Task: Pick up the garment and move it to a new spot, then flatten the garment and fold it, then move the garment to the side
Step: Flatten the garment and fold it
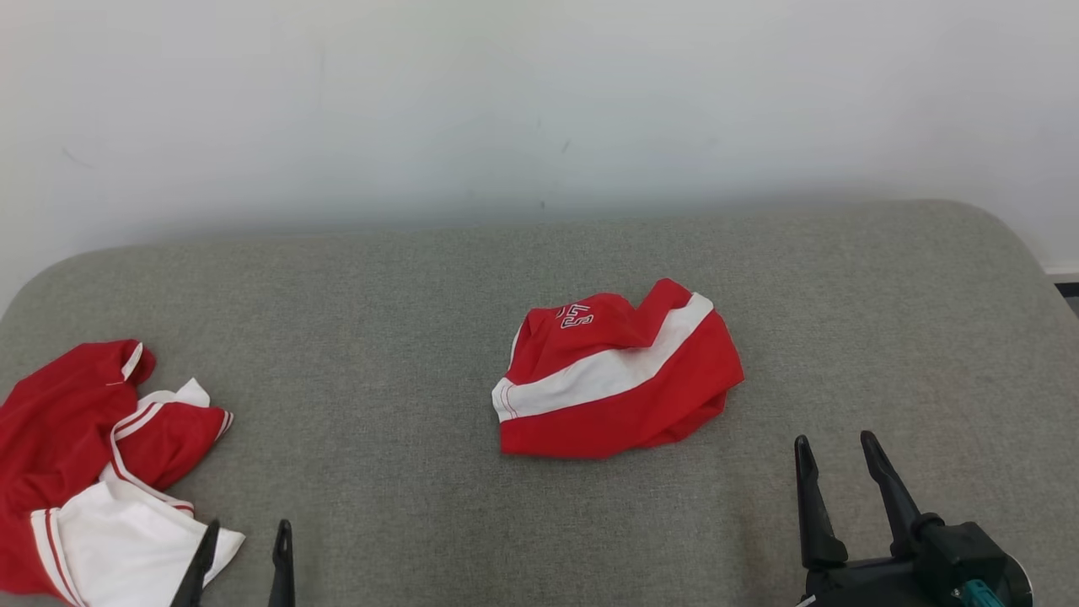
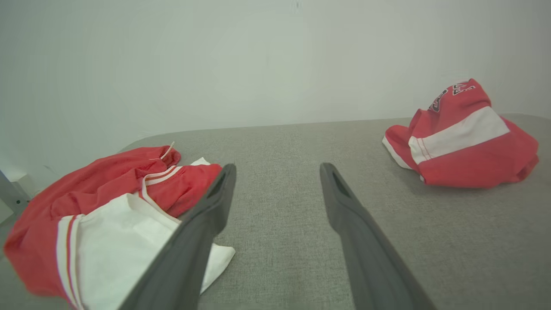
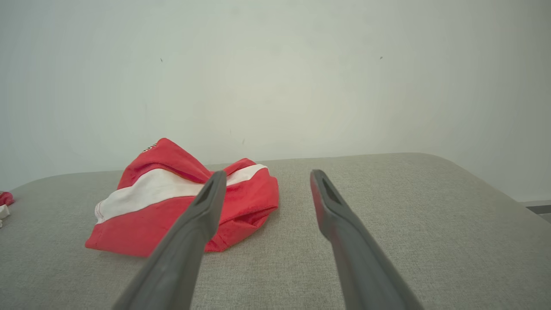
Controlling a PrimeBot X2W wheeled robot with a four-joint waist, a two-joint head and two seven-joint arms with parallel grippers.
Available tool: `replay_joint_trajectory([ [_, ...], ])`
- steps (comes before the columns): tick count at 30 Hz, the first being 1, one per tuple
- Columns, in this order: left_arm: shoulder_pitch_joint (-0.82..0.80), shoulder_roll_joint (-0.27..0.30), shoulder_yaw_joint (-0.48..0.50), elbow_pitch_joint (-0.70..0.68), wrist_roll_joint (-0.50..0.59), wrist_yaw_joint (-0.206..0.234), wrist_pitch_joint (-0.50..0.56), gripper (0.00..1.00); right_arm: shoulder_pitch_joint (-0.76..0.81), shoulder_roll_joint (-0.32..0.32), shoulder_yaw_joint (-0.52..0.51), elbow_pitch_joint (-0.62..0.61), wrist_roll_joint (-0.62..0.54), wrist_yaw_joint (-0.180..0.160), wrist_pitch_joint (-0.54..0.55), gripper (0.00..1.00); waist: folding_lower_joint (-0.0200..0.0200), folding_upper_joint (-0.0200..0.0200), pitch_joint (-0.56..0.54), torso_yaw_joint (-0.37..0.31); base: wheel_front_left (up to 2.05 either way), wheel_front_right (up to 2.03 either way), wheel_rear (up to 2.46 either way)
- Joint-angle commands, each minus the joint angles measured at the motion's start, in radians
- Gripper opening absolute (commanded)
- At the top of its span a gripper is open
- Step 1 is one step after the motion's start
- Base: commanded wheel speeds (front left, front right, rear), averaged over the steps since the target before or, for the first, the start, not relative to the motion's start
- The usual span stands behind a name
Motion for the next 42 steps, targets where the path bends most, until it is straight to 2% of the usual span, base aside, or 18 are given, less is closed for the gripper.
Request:
replay_joint_trajectory([
  [1,0.007,0.000,-0.004,0.021,0.002,-0.004,-0.003,1.00,0.014,0.002,0.002,0.005,-0.005,0.001,-0.001,1.00,0.0001,0.0000,-0.004,0.001,0.00,0.00,0.00],
  [9,-0.002,-0.012,-0.014,0.066,0.004,-0.016,-0.003,1.00,0.022,0.002,0.007,0.018,-0.018,0.001,-0.001,1.00,0.0001,0.0000,-0.015,-0.001,0.00,0.00,0.00],
  [13,-0.017,0.004,-0.022,0.075,0.024,-0.019,-0.003,1.00,0.025,0.002,0.011,0.017,-0.024,0.001,-0.001,1.00,0.0001,0.0000,-0.017,-0.004,0.00,0.00,0.00],
  [19,-0.030,0.006,-0.006,0.049,0.053,-0.008,-0.003,1.00,0.029,0.002,0.010,0.014,-0.029,0.001,-0.001,1.00,0.0001,0.0000,-0.017,-0.006,0.00,0.00,0.00],
  [42,-0.004,-0.011,0.029,0.042,0.026,-0.003,-0.003,1.00,0.038,0.002,0.013,0.019,-0.032,0.001,-0.001,1.00,0.0001,0.0000,-0.030,-0.006,0.00,0.00,0.00],
])
